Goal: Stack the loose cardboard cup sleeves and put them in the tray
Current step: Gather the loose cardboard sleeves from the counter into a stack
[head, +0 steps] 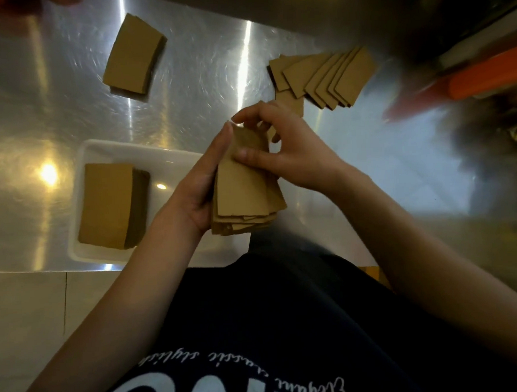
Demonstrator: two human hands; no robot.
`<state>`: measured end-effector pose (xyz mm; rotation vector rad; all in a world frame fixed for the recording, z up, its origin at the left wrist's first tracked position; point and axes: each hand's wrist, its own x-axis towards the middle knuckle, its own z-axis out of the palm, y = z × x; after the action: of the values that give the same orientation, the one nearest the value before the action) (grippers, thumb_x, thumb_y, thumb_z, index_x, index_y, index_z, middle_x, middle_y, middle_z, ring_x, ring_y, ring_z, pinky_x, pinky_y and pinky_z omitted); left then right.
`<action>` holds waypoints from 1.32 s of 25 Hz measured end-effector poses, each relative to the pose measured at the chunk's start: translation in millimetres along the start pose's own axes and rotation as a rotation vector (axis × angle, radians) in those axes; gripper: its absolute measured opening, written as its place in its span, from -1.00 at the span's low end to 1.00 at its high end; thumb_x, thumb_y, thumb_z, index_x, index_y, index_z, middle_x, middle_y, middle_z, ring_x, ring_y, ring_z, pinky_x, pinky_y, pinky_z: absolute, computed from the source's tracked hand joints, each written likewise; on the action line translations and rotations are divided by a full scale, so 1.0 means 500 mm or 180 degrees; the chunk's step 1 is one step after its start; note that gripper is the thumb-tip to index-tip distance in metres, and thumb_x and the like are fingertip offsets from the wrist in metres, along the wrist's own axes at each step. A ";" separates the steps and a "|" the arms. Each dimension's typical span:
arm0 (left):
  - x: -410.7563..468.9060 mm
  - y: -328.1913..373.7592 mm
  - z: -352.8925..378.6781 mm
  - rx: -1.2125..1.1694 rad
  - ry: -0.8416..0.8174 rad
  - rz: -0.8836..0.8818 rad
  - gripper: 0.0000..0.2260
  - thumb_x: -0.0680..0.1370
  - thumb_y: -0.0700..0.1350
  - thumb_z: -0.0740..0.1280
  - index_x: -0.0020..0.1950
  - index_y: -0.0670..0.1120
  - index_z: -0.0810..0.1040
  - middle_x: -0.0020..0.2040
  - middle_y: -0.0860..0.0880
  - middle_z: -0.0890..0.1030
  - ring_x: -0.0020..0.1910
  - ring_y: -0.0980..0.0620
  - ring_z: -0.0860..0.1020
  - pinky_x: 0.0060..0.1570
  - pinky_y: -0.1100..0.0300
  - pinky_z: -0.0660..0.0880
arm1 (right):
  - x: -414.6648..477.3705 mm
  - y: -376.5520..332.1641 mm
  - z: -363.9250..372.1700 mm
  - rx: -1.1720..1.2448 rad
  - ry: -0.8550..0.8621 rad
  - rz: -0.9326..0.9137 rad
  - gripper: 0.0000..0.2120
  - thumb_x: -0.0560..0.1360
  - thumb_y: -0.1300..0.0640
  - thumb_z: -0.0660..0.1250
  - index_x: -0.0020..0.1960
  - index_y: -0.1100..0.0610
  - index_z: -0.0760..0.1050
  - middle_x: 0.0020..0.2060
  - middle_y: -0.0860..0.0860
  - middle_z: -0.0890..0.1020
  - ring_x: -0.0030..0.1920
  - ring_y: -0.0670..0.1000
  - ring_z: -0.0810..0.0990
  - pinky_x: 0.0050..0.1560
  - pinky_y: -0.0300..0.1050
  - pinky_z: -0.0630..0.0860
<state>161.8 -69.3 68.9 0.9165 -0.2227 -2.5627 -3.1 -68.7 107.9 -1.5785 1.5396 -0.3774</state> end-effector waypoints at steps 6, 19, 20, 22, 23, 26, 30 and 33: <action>-0.009 -0.001 -0.018 -0.0265 -0.0360 0.0073 -0.32 0.24 0.19 0.60 0.31 0.03 0.55 0.12 -0.18 0.61 -0.07 -0.08 0.64 -0.10 -0.02 0.63 | -0.001 0.019 0.020 0.0594 0.0914 -0.0014 -0.60 0.41 -0.06 0.45 0.17 0.01 0.44 0.06 -0.03 0.55 0.07 -0.08 0.51 0.03 -0.22 0.48; -0.008 0.027 -0.038 -0.0384 -0.0094 0.0335 -0.44 0.29 0.25 0.54 0.17 0.02 0.54 0.05 -0.12 0.60 -0.05 -0.02 0.61 -0.01 0.03 0.61 | 0.127 0.195 0.085 -0.1370 0.0716 0.1527 -0.16 0.26 -0.21 0.53 0.36 0.15 0.27 0.27 0.15 0.35 0.25 0.17 0.36 0.20 0.09 0.46; -0.006 0.026 -0.034 -0.0361 -0.0080 0.0322 -0.44 0.29 0.25 0.54 0.17 0.02 0.54 0.05 -0.12 0.59 -0.05 -0.03 0.61 0.00 0.02 0.61 | 0.125 0.197 0.085 -0.1362 0.0814 0.1468 -0.16 0.24 -0.20 0.54 0.34 0.15 0.28 0.25 0.13 0.37 0.24 0.15 0.37 0.19 0.07 0.46; -0.002 0.023 -0.024 -0.0274 -0.0018 0.0309 -0.43 0.27 0.24 0.55 0.18 0.02 0.54 0.06 -0.13 0.59 -0.05 -0.04 0.62 0.02 0.02 0.60 | 0.118 0.206 0.076 -0.1092 0.0847 0.1422 -0.24 0.26 -0.14 0.56 0.28 0.13 0.28 0.20 0.10 0.42 0.18 0.10 0.43 0.13 0.04 0.50; 0.001 0.021 -0.017 -0.0251 0.0015 0.0312 -0.43 0.26 0.24 0.56 0.17 0.02 0.55 0.05 -0.13 0.60 -0.06 -0.04 0.62 0.02 0.01 0.59 | 0.113 0.211 0.070 -0.0811 0.0769 0.1446 -0.28 0.30 -0.10 0.55 0.28 0.11 0.26 0.19 0.08 0.45 0.15 0.08 0.47 0.10 0.02 0.53; 0.007 0.005 0.012 -0.0297 0.0089 0.0364 -0.45 0.26 0.22 0.57 0.14 0.01 0.58 0.03 -0.13 0.62 -0.07 -0.04 0.64 0.00 0.02 0.61 | 0.087 0.234 0.055 -0.0017 0.0700 0.1496 -0.36 0.39 0.00 0.51 0.29 0.06 0.20 0.21 0.06 0.50 0.13 0.08 0.54 0.09 0.04 0.58; 0.003 -0.029 0.041 -0.0453 0.0228 0.0518 -0.54 0.35 0.23 0.47 0.14 0.01 0.59 0.03 -0.12 0.62 -0.06 -0.02 0.63 -0.01 0.04 0.62 | 0.057 0.262 0.032 0.0583 0.0596 0.1325 -0.43 0.51 0.03 0.38 0.40 0.09 0.19 0.28 0.10 0.47 0.19 0.10 0.52 0.19 0.07 0.54; -0.007 -0.044 0.054 -0.0433 0.0351 0.0629 -0.57 0.40 0.24 0.42 0.16 0.03 0.56 0.05 -0.11 0.61 -0.03 -0.01 0.62 0.00 0.05 0.61 | 0.054 0.257 -0.008 0.1215 0.0401 0.1203 -0.51 0.52 0.05 0.38 0.37 0.12 0.30 0.10 0.08 0.57 -0.03 0.01 0.62 0.01 -0.01 0.64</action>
<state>139.9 -47.5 85.1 0.9320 -0.1000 -2.3085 -85.0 -75.9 5.4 -0.9631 1.7013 -0.5264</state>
